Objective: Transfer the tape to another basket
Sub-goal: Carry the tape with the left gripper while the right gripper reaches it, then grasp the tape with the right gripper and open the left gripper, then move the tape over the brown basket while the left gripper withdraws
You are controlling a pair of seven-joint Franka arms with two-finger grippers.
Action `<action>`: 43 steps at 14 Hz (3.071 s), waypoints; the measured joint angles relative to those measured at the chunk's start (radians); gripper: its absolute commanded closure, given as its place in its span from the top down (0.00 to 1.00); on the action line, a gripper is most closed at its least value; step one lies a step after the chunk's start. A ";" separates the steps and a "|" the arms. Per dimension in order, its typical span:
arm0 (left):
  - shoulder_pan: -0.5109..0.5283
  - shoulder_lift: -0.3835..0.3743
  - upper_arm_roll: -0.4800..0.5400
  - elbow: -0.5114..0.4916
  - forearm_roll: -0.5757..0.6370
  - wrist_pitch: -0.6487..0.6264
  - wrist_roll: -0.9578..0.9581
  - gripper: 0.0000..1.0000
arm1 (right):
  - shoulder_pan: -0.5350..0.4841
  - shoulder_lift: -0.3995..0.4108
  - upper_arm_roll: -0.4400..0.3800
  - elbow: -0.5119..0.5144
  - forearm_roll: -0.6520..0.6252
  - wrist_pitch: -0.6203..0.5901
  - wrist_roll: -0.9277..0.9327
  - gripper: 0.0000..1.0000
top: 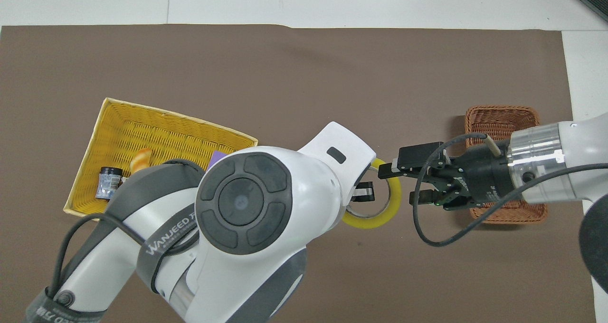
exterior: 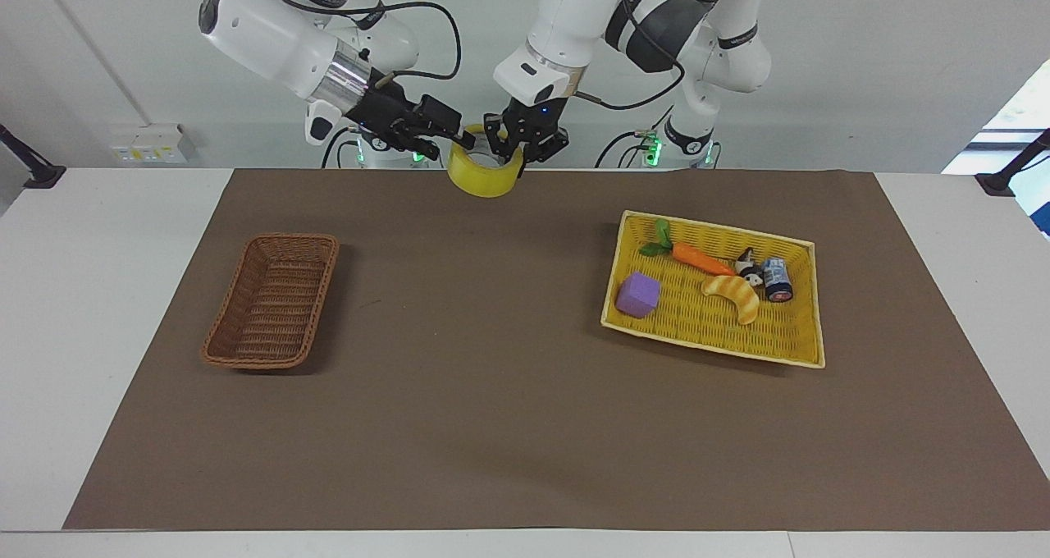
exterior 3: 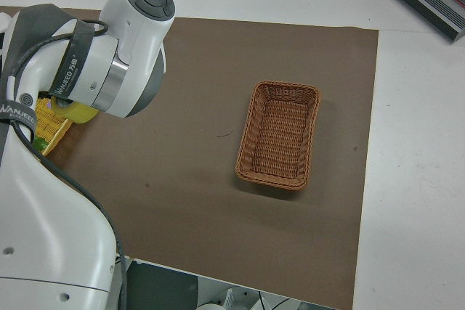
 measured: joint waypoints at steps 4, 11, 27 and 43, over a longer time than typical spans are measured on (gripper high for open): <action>-0.004 0.002 0.001 0.000 0.000 0.011 0.000 0.00 | 0.000 -0.010 0.001 -0.012 -0.027 -0.005 -0.022 0.51; -0.005 0.009 -0.003 0.002 0.005 0.027 0.005 1.00 | 0.001 -0.021 0.002 -0.014 -0.074 -0.030 -0.087 0.13; -0.002 -0.025 0.036 0.047 -0.112 0.010 -0.080 1.00 | -0.007 -0.023 -0.006 -0.028 -0.101 -0.054 -0.039 0.00; 0.220 -0.039 0.052 0.048 -0.065 -0.332 0.029 1.00 | -0.381 0.015 -0.025 0.013 -0.569 -0.164 -0.745 0.00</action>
